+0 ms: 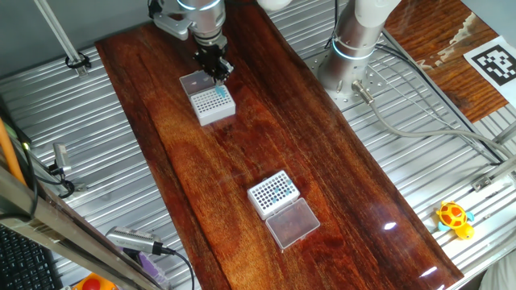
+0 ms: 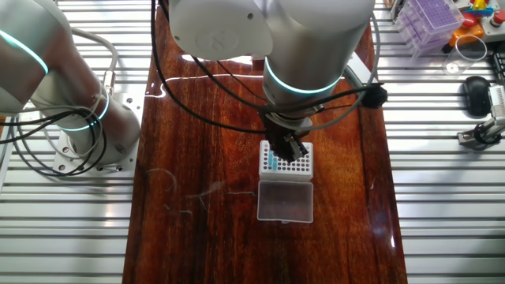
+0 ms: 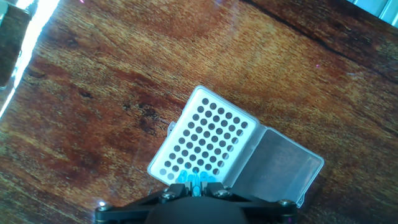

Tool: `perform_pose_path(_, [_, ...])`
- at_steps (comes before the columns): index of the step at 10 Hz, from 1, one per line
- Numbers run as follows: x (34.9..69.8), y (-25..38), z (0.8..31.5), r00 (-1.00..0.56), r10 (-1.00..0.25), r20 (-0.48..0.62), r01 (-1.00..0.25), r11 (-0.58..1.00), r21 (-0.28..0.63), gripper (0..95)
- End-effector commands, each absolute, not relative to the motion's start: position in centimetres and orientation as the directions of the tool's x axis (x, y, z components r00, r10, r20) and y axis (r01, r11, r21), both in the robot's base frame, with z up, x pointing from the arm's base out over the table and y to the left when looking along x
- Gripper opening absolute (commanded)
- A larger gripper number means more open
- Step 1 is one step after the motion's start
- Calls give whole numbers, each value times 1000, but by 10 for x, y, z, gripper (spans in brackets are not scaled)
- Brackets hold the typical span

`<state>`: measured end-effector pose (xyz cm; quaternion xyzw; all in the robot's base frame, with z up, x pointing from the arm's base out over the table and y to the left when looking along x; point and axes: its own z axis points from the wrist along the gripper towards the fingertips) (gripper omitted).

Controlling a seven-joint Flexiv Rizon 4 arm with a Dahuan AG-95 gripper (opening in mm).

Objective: Transfer all medium pipette tips from one holder to another

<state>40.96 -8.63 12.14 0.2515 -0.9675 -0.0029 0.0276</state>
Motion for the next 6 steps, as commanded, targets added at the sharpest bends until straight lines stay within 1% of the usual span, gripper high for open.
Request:
perform_pose_path(1, [410, -87, 120, -872, -486, 52, -486, 874, 18, 0])
perform_pose_path(6, [411, -86, 103, -875, -482, 49, -482, 876, 18, 0])
